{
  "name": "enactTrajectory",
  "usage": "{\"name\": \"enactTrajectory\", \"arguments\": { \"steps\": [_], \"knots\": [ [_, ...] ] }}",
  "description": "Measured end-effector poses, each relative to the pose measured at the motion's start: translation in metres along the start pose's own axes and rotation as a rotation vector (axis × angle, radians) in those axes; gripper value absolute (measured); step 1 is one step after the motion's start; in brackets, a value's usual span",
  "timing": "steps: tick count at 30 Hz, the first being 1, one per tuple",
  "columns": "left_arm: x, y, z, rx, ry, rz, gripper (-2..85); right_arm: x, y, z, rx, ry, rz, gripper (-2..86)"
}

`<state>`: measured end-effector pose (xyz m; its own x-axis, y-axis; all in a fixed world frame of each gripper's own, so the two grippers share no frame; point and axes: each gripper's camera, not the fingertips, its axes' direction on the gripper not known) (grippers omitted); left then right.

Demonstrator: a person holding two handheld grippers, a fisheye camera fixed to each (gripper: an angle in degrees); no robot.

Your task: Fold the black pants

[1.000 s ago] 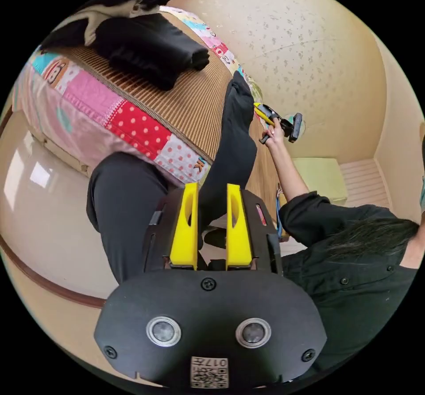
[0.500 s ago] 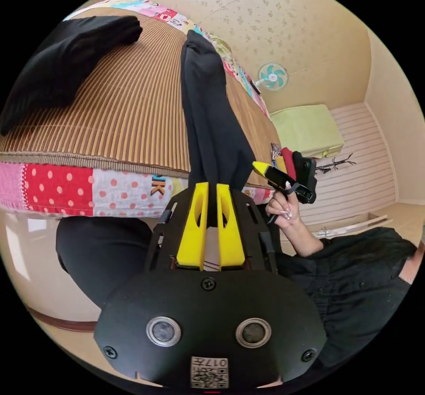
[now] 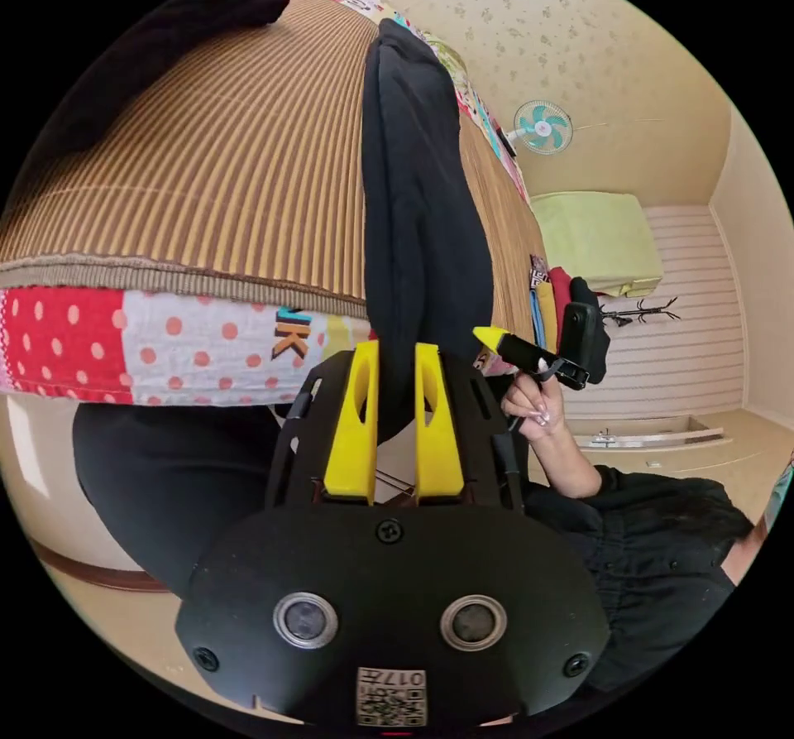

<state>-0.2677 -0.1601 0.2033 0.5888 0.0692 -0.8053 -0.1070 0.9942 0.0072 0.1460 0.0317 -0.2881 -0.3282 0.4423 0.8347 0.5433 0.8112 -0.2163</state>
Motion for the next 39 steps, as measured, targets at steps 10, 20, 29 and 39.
{"name": "enactTrajectory", "arguments": {
  "steps": [10,20,29,39],
  "knots": [
    [0.027,0.081,0.048,-0.003,0.043,0.056,11.6,0.025,0.084,-0.09,-0.082,0.125,-0.054,9.8],
    [0.007,0.076,0.07,0.011,-0.091,0.074,11.3,0.07,0.047,-0.03,-0.055,-0.171,0.002,10.2],
    [0.1,0.161,-0.031,0.182,0.334,0.525,4.9,-0.05,0.1,-0.127,0.18,-0.386,-0.39,1.3],
    [0.343,0.2,-0.209,0.721,0.439,1.151,4.9,-0.324,0.098,-0.323,0.562,-0.256,-1.007,0.8]
  ]
}}
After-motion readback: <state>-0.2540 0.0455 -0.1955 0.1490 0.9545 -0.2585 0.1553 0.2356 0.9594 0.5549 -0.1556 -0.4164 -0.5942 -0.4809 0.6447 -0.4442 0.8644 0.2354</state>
